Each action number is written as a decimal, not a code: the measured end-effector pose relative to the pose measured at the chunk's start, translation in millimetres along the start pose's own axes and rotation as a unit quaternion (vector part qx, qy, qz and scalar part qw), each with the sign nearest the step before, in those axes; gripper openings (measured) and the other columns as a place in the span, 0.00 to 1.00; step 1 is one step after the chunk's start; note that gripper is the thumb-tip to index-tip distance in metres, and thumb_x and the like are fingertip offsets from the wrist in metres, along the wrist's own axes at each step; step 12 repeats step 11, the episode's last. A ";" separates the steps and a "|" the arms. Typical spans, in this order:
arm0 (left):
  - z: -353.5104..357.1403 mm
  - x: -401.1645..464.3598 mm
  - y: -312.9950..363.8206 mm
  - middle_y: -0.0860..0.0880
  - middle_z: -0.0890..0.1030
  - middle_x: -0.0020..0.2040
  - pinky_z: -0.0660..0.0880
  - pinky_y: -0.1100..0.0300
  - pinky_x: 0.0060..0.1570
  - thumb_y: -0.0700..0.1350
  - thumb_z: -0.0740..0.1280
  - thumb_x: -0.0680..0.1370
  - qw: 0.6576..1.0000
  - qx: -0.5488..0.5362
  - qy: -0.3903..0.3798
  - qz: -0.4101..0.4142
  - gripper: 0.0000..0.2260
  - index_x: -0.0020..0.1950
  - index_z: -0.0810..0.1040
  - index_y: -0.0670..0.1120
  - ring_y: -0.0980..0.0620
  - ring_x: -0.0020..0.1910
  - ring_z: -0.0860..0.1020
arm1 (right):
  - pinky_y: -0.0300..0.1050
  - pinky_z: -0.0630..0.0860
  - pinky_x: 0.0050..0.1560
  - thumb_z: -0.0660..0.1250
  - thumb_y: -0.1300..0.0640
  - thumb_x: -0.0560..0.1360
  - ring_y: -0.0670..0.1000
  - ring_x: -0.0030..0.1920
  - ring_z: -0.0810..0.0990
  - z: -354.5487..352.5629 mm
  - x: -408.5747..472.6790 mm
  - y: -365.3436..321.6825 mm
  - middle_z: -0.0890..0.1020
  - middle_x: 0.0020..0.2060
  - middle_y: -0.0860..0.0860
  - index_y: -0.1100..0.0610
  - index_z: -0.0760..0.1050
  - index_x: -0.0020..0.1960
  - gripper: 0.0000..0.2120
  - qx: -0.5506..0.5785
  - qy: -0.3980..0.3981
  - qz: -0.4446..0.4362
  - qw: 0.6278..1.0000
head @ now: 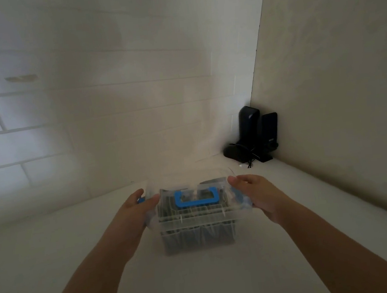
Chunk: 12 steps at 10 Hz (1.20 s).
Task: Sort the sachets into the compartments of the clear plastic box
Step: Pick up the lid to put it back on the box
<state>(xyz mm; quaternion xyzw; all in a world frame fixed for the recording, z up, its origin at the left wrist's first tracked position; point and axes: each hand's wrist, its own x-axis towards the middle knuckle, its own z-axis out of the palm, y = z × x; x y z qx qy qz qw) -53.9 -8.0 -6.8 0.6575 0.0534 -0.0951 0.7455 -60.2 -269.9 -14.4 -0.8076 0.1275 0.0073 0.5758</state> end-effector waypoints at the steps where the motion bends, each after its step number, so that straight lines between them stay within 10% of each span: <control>1: 1.2 -4.1 -0.9 0.43 0.66 0.71 0.67 0.48 0.65 0.49 0.65 0.75 0.993 0.106 0.053 0.021 0.27 0.72 0.60 0.48 0.43 0.65 0.70 | 0.44 0.79 0.43 0.66 0.38 0.69 0.54 0.50 0.81 2.8 -2.6 -2.9 0.79 0.55 0.58 0.58 0.70 0.63 0.31 0.002 0.025 -0.002 1.000; 4: 17.0 -32.3 -8.3 0.46 0.66 0.71 0.66 0.49 0.64 0.47 0.63 0.76 0.968 0.191 0.103 0.126 0.26 0.73 0.58 0.49 0.45 0.66 0.68 | 0.50 0.78 0.53 0.61 0.57 0.77 0.55 0.49 0.82 14.0 -54.9 -7.6 0.83 0.46 0.56 0.56 0.76 0.50 0.07 0.123 0.009 -0.043 0.991; 6: 25.8 -44.4 -7.4 0.47 0.62 0.74 0.66 0.53 0.63 0.44 0.59 0.79 0.948 0.251 0.110 0.158 0.25 0.74 0.54 0.51 0.46 0.68 0.66 | 0.25 0.72 0.29 0.57 0.60 0.79 0.39 0.36 0.74 22.9 -55.8 -8.9 0.76 0.41 0.46 0.59 0.69 0.64 0.14 -0.001 0.088 -0.104 0.991; 7: 26.7 -43.1 -4.0 0.46 0.63 0.73 0.66 0.53 0.63 0.44 0.57 0.79 0.927 0.317 0.118 0.165 0.24 0.73 0.53 0.51 0.45 0.67 0.67 | 0.26 0.70 0.33 0.55 0.57 0.80 0.39 0.37 0.72 23.4 -52.8 -9.5 0.76 0.58 0.53 0.56 0.60 0.71 0.20 -0.072 0.109 -0.115 0.985; 12: 14.2 -34.4 -17.0 0.48 0.63 0.70 0.65 0.55 0.63 0.45 0.61 0.77 0.961 0.184 0.075 0.194 0.17 0.66 0.66 0.51 0.50 0.68 0.64 | 0.28 0.74 0.30 0.54 0.52 0.79 0.39 0.36 0.81 32.5 -62.8 1.8 0.78 0.45 0.47 0.51 0.64 0.65 0.15 0.103 0.053 -0.099 0.988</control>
